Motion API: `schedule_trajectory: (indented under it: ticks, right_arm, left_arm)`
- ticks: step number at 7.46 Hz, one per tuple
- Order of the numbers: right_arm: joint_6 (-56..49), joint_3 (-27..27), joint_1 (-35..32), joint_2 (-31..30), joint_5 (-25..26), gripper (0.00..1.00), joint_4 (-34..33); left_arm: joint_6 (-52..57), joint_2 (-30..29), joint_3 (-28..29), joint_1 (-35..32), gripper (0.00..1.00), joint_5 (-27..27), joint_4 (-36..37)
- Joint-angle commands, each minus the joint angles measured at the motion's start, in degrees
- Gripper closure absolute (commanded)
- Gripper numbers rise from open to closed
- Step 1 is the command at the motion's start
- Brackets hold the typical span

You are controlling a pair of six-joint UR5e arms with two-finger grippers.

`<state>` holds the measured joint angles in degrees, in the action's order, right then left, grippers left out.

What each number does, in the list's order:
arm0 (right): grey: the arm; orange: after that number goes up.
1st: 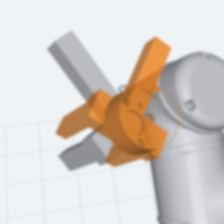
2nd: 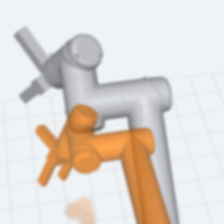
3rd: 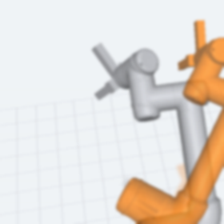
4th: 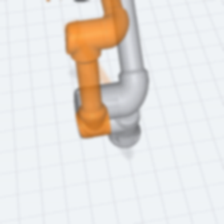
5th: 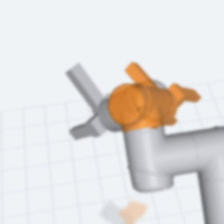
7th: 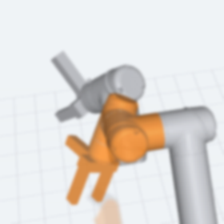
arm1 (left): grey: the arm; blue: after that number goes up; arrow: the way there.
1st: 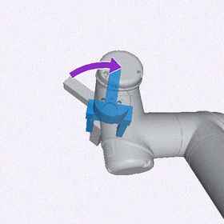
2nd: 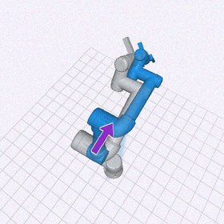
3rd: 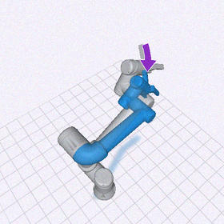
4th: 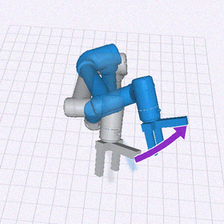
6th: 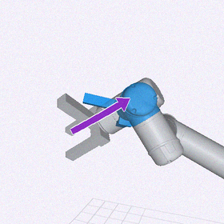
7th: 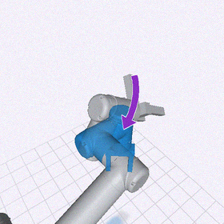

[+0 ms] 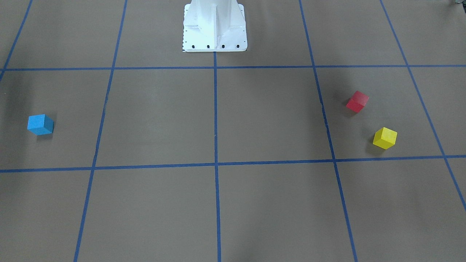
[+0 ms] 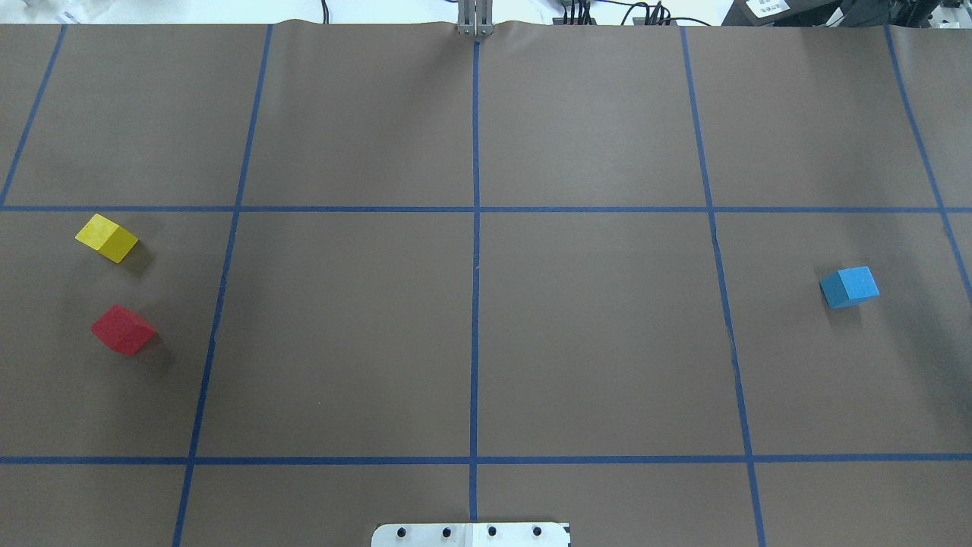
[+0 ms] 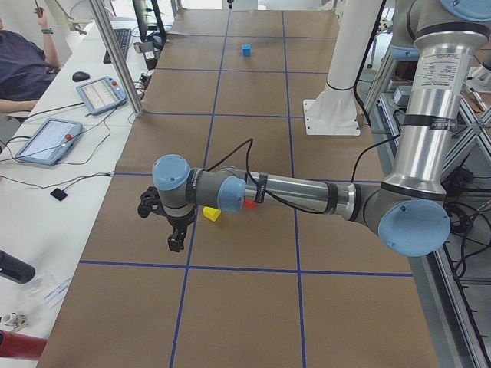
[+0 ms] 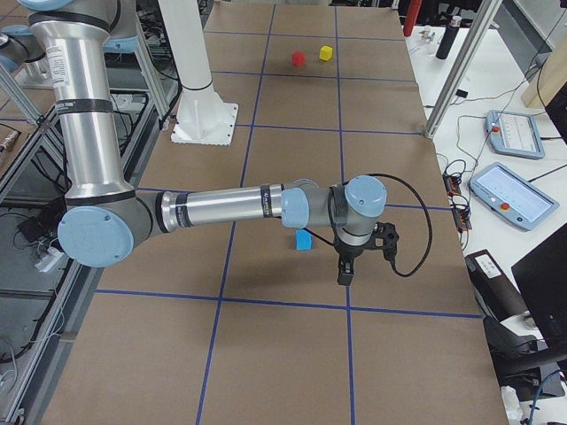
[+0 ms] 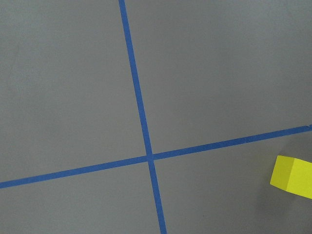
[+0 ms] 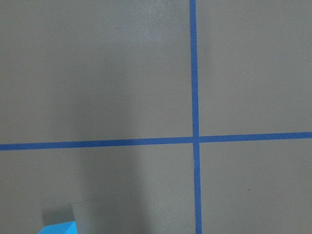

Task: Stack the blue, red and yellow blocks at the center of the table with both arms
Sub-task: 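Move the right gripper toward the blue cube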

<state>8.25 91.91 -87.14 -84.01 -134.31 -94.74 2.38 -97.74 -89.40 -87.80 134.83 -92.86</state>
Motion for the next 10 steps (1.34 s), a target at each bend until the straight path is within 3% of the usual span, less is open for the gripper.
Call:
schedule_trajectory:
  ticks: [1,6,8,10]
  right_arm:
    - [-0.1,0.7,-0.4,-0.9,-0.6,0.00,-0.1]
    - [0.1,1.0,-0.2,-0.9,0.1,0.00,0.7]
    - [0.6,1.0,0.9,3.9,0.5,0.00,0.6]
    - [1.0,-0.4,6.2,4.8,1.7,0.00,2.9]
  left_arm:
    - [0.0,1.1,-0.5,0.0,0.00,0.0,0.0]
    - [-0.2,3.1,-5.7,0.2,0.00,0.3,-0.8]
    - [-0.6,3.0,-8.1,0.5,0.00,0.2,-0.7]
    - [-2.9,2.6,-8.3,1.0,0.00,0.3,-0.8]
